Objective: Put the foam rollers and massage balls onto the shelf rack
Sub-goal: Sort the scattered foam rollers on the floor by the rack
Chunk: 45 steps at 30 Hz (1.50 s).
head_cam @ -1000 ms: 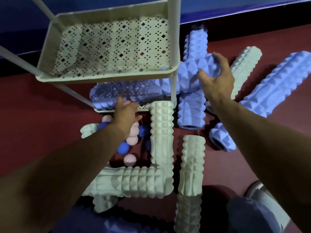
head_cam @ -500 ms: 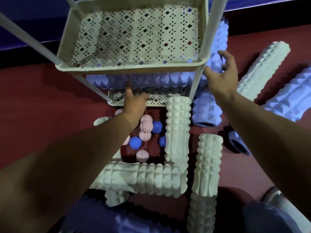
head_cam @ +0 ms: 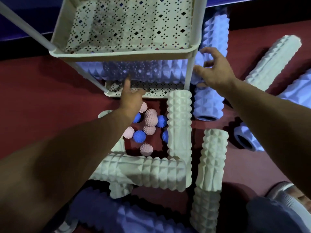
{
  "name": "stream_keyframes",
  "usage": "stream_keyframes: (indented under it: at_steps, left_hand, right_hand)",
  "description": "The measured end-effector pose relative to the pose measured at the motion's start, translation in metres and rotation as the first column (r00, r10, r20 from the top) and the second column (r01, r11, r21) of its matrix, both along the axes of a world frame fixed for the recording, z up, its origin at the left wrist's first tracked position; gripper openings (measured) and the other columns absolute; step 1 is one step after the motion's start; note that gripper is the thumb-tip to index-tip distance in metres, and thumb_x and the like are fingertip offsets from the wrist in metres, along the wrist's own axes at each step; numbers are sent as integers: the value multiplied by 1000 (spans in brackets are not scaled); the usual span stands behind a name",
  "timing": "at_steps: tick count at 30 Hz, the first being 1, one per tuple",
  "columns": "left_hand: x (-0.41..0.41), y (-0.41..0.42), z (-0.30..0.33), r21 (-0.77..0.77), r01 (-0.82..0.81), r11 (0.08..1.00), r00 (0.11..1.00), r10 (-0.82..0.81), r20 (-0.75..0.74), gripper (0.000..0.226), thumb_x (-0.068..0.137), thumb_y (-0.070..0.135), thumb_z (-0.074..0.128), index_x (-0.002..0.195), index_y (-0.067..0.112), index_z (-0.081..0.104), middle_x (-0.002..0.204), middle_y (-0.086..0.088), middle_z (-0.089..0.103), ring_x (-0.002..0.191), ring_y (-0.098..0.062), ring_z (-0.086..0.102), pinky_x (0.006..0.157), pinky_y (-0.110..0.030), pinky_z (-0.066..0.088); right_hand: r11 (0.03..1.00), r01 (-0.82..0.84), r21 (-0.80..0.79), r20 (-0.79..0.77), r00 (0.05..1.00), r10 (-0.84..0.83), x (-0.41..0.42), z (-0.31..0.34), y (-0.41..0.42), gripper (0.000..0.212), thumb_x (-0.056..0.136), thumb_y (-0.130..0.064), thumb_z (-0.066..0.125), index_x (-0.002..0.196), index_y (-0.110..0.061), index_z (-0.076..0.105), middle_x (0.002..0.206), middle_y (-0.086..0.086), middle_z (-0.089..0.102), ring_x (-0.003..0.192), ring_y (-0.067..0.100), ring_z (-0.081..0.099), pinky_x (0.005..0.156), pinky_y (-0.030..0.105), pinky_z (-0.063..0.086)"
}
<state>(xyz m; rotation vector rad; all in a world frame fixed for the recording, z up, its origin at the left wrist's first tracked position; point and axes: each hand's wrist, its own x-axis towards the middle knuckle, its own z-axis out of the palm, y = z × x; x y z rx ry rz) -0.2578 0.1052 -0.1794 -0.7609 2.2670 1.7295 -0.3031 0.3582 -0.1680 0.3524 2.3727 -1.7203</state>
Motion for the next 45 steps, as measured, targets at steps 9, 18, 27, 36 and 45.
stream_keyframes:
  at_steps: [9, 18, 27, 36, 45]
  left_hand:
    - [10, -16, 4, 46, -8, 999, 1000, 8, -13, 72, 90, 1, 53, 151, 30, 28, 152, 10, 35, 81, 16, 56, 87, -37, 50]
    - [54, -74, 31, 82, 10, 997, 1000, -10, 6, 59, 91, -9, 47, 144, 15, 40, 143, -3, 50, 96, -8, 55, 63, -22, 45]
    - [158, -136, 23, -276, 105, 955, 993, -89, 72, 45, 87, -8, 54, 130, 5, 54, 127, -13, 61, 104, -8, 64, 90, -20, 45]
    - [210, -143, 2, -114, -162, 980, 922, 192, 336, 44, 85, 50, 62, 105, 11, 64, 108, -14, 68, 101, -34, 64, 95, -47, 51]
    - [215, -153, 3, 51, -323, 945, 920, 301, 249, 46, 85, 49, 61, 113, 13, 60, 104, -2, 64, 102, -24, 61, 96, -39, 49]
  right_hand:
    - [992, -56, 116, 0, 998, 56, 1, -16, -22, 39, 95, -17, 62, 130, -34, 54, 113, 0, 57, 95, 29, 68, 73, 45, 62]
    - [960, 7, 280, 151, 987, -51, 45, 3, -32, 61, 93, -18, 60, 147, -27, 34, 108, -1, 60, 92, 28, 66, 82, 52, 58]
    - [877, -90, 472, 267, 963, -45, 188, 22, -94, 58, 92, -34, 61, 142, -12, 41, 129, 11, 59, 116, 30, 56, 96, 32, 44]
    - [932, 175, 316, 508, 799, -322, 266, -3, -130, 86, 61, -69, 50, 115, -4, 62, 110, 15, 67, 100, 32, 65, 86, 34, 51]
    - [891, 337, 303, 375, 818, -436, 298, 13, -123, 74, 88, -56, 57, 147, -16, 35, 132, 6, 57, 120, 27, 56, 105, 44, 43]
